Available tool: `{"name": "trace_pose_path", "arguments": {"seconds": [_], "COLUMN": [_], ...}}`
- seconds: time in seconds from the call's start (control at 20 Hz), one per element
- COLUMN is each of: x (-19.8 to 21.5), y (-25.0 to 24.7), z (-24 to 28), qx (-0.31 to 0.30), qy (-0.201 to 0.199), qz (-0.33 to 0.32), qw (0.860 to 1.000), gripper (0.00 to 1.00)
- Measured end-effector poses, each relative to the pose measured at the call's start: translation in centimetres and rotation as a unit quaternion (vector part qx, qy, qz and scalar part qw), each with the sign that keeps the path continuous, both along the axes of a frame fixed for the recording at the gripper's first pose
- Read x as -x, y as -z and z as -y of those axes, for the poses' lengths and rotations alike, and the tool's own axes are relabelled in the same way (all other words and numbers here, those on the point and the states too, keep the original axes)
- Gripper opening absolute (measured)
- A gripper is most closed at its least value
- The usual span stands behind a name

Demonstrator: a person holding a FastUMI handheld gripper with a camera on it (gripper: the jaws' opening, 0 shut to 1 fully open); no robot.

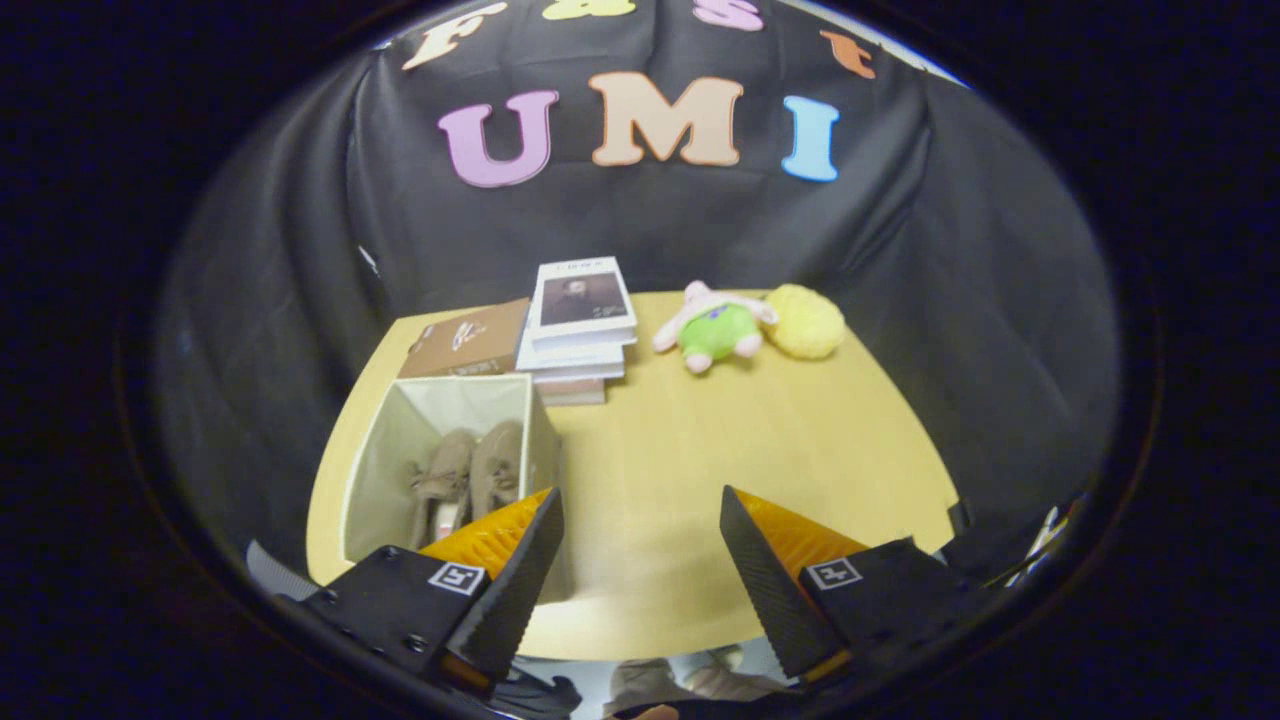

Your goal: Open the storage box then place both shoes into the box .Put the left shoe in first, then the right shoe, with the right side of both shoes facing outward in a uniform manner.

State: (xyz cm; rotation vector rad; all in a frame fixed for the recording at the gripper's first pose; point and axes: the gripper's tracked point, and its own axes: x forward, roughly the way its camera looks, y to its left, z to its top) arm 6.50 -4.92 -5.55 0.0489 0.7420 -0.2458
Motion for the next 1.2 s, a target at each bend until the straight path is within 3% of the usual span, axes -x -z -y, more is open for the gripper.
{"name": "trace_pose_path", "arguments": {"seconds": [0.2,0.4,0.75,0.9,1.2], "x": [-3.1,-4.1,-3.5,-2.0,-2.0], "y": [-4.0,-9.3,-13.5,-14.5,-12.5], "z": [0.1,-0.8,-2.7,-2.3,-1.1], "qx": [-0.001,0.03,0.054,0.029,0.065], "qy": [-0.031,-0.066,-0.071,-0.059,-0.055], "qz": [0.132,0.245,0.363,0.381,0.353], "qw": [0.991,0.967,0.927,0.922,0.932], "gripper": [1.0,1.0,1.0,1.0,1.0]}}
